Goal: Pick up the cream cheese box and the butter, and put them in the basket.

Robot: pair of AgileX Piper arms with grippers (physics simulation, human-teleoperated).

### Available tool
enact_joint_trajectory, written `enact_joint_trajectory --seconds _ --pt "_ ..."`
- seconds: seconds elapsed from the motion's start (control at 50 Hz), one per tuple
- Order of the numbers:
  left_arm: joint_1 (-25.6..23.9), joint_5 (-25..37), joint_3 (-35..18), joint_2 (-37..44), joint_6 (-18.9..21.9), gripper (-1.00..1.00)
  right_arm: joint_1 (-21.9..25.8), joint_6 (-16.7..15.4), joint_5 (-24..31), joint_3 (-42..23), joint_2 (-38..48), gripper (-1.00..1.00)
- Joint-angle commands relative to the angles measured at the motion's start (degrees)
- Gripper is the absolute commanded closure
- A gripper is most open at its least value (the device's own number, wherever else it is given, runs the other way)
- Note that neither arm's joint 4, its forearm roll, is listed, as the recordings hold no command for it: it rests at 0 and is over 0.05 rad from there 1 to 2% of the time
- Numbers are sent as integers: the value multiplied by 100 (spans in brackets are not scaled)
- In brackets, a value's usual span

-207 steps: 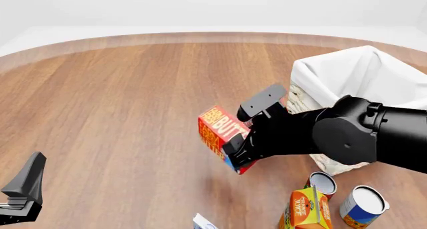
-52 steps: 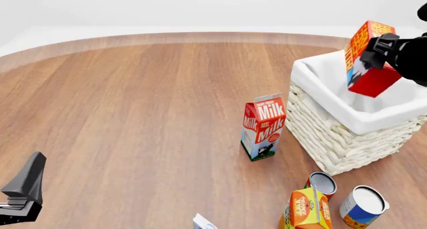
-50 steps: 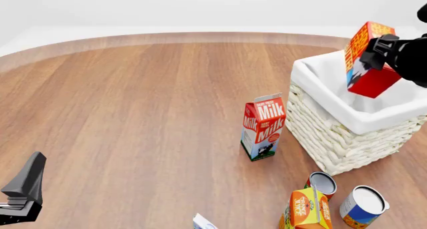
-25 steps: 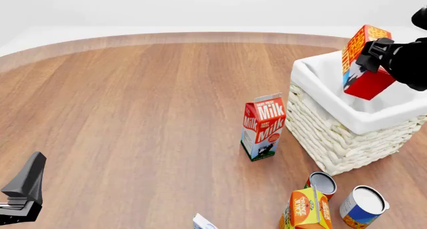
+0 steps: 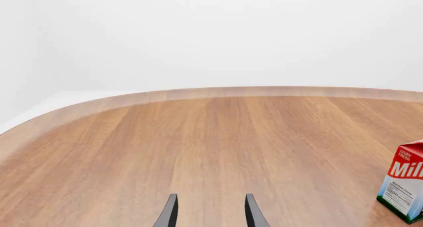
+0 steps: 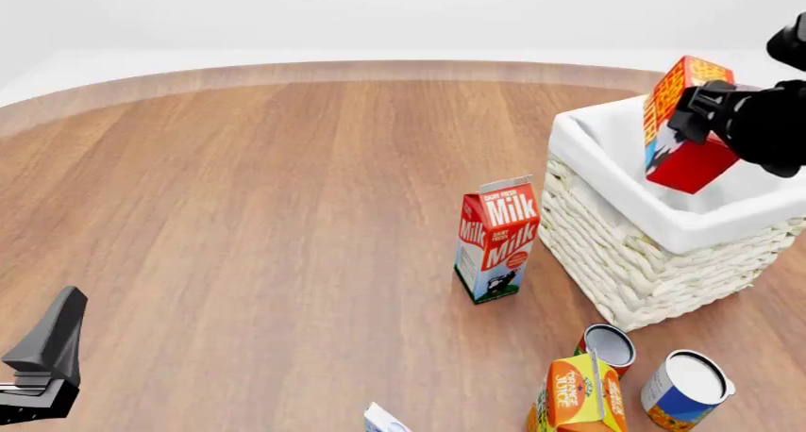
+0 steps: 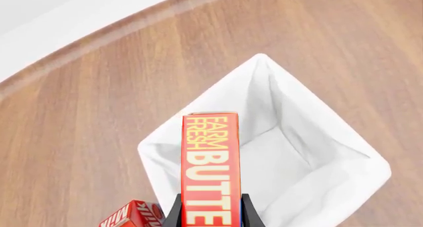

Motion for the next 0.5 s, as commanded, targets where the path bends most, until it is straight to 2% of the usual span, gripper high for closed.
enact_joint_trajectory --seconds 0.02,0.5 --pt "0 0 0 0 0 -100 -15 77 -92 -56 -10 100" --pt "0 0 0 0 0 -100 -15 77 -92 -56 -10 100"
